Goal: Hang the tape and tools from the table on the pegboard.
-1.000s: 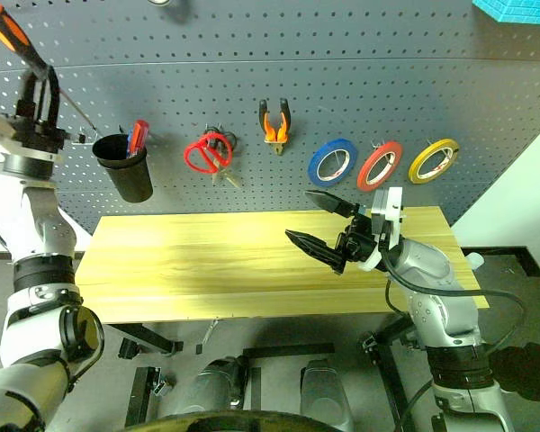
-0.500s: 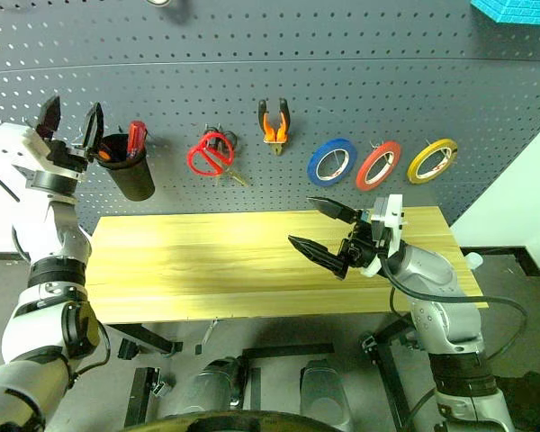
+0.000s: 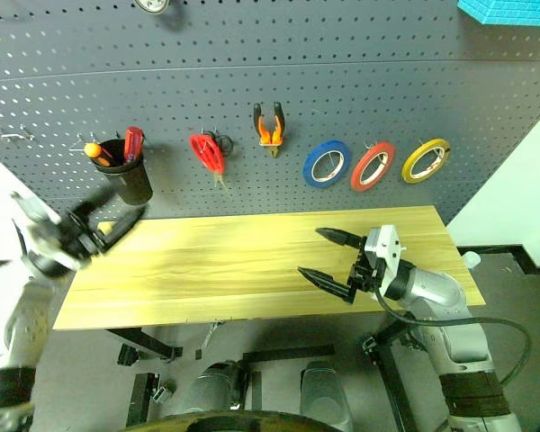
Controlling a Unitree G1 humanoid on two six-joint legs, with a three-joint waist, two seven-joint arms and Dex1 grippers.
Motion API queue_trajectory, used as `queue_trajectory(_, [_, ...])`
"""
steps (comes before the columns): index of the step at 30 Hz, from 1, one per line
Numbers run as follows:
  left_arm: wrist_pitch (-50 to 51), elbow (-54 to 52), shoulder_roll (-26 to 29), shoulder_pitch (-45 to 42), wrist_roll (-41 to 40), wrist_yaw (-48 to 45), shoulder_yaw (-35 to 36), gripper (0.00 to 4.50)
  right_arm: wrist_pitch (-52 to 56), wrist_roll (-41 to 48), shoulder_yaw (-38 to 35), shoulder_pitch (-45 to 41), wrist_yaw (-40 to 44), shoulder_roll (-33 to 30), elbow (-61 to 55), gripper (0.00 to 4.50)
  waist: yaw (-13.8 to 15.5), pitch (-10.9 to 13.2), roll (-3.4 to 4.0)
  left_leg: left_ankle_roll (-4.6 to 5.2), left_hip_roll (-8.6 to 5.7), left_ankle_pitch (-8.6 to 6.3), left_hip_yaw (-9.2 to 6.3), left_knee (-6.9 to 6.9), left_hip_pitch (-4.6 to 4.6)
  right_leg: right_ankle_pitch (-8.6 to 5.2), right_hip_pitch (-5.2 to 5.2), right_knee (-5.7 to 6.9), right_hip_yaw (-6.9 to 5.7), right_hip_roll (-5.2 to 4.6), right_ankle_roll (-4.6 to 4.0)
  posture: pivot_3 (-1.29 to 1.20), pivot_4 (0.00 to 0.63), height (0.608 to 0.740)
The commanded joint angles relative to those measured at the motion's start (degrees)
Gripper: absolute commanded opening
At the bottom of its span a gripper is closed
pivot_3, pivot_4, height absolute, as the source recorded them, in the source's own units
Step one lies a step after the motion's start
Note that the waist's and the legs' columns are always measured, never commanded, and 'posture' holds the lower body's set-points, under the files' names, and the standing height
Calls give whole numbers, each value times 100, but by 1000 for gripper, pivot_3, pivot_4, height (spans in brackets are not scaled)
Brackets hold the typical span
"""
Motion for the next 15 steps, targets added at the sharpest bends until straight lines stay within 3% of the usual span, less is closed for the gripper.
queue_trajectory(1, [-589,566,-172,146,917,225,-270,3549,-585,-387,-7,-38,76,-79,459,4500,46,-2,0,0,0,0,2,1,-2,0,-3,-1,-2,-2,0,-53,47,725])
queue_trajectory(10, [-2543,3029,-1108,514,2001,687,-516,3549,-2610,-1381,-299,-244,-233,-318,3642,4500,95,-74,21,26,-12,-13,1,-21,-10,2,-2,-59,-7,-12,8,-60,37,725])
queue_trajectory(15, [-3052,3445,-1230,579,2075,717,-551,3549,-3349,-1580,-407,-351,-392,-446,4862,4500,91,-91,40,26,-8,-14,15,-21,-2,3,2,-50,-12,3,6,-60,37,725])
